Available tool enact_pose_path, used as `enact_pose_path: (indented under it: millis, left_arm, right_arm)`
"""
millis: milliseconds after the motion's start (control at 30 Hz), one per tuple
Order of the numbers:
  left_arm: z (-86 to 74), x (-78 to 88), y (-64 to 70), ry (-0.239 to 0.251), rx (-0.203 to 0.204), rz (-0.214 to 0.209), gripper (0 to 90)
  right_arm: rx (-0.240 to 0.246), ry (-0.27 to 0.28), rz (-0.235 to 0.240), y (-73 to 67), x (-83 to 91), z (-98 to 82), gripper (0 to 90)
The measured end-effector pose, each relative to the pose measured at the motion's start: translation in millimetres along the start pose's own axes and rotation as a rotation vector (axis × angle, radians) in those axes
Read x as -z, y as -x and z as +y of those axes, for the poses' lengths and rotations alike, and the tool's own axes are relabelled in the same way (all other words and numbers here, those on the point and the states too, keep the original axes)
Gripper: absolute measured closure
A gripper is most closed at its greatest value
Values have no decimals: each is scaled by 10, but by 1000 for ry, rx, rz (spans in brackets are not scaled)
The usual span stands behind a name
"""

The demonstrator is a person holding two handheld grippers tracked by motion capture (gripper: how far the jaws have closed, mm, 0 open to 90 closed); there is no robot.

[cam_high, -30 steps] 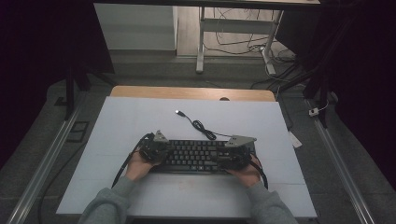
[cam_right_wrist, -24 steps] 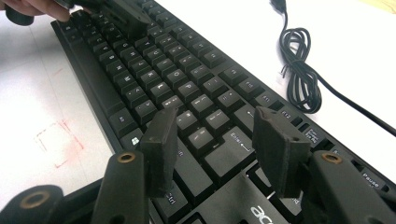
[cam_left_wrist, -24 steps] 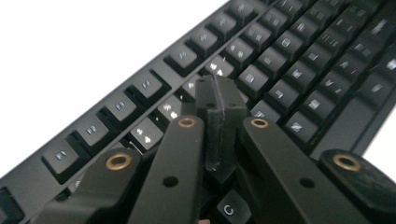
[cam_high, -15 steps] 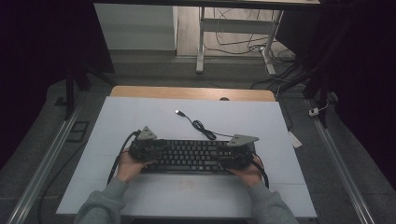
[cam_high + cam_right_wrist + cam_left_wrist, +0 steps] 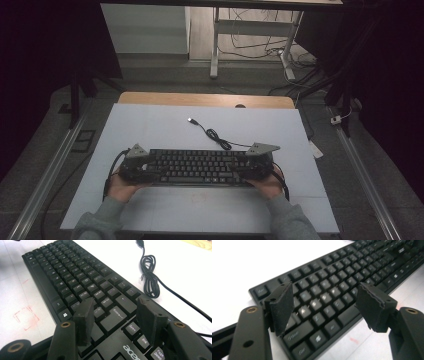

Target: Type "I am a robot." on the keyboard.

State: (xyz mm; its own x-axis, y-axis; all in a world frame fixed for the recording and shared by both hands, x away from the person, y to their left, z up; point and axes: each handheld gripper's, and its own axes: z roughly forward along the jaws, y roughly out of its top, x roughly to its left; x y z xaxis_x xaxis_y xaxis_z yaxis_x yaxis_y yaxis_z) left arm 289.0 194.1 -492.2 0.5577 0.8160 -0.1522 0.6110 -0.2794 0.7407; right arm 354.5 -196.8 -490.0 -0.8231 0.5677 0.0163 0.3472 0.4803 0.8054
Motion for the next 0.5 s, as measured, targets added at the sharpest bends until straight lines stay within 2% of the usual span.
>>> enact_pose_path:
  millis: [267,500]
  left_arm:
    - [-112,100,-44,6,13,20,280]
    - [-164,91,-78,-5,23,21,279]
  right_arm:
    - [1,3,-3,-2,7,15,484]
    - [-11,29,29,-29,-11,66,484]
